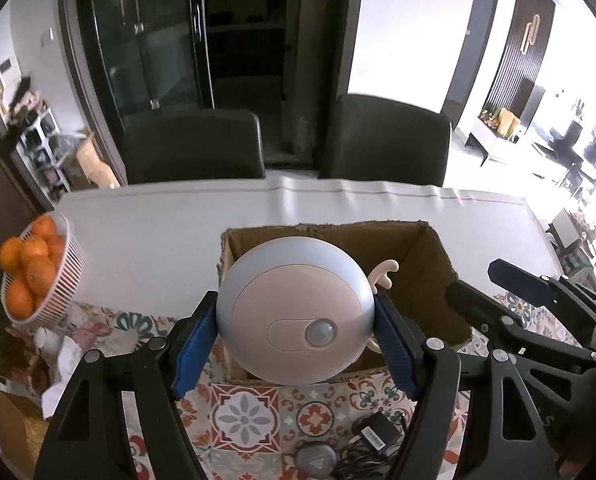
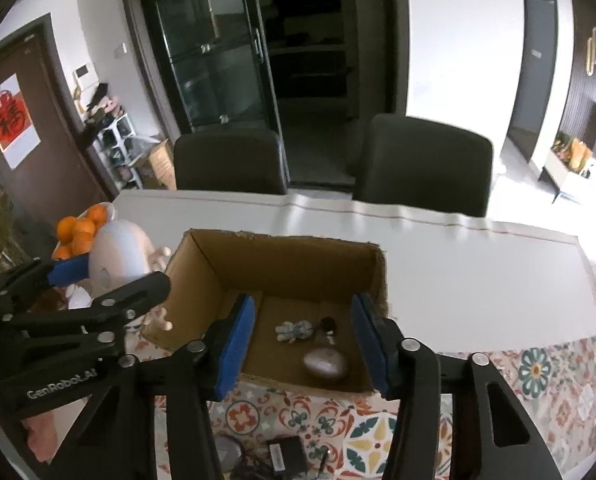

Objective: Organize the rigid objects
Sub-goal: 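Open both tools to drop the mouse and lamp into the box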

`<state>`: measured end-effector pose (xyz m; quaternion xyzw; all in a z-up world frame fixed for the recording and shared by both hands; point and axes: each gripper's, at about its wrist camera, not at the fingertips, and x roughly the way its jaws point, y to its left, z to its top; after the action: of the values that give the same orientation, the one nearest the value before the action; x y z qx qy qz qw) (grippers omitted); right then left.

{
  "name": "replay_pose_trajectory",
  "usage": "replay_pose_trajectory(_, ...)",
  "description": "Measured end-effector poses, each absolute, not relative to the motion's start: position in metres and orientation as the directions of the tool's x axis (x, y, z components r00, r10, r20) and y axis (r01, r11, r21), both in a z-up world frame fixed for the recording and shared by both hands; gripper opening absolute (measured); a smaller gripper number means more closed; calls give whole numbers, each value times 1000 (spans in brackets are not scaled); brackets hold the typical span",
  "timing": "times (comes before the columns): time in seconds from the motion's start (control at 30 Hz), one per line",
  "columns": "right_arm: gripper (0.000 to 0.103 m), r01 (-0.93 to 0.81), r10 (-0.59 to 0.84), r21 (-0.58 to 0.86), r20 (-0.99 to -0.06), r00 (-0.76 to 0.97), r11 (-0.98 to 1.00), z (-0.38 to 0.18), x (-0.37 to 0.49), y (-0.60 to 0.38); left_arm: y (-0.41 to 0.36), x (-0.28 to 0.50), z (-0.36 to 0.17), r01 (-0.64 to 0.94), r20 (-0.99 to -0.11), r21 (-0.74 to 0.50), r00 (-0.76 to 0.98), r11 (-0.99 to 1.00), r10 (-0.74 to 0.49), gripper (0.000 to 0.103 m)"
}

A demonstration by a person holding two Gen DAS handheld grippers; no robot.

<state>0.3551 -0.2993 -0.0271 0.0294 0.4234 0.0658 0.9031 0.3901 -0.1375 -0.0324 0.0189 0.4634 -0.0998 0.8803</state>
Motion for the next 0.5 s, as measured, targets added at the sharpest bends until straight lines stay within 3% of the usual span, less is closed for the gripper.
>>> replay_pose_trajectory(0.23,51,-72,122,98,-794,596,993,-42,372,-307,-151,407,-45,212,-855,-32,500,977,-137,75)
replay_pose_trajectory(0.37,51,-40,107,103,-806,582,994,-48,375,-315,-156,405,-40,195,-838,9,536,981,-99,92)
replay_pose_trajectory(0.5,52,-11,96,110,-811,577,994,-50,370,-322,-157,394,-33,183,-820,55,569,982,-60,94)
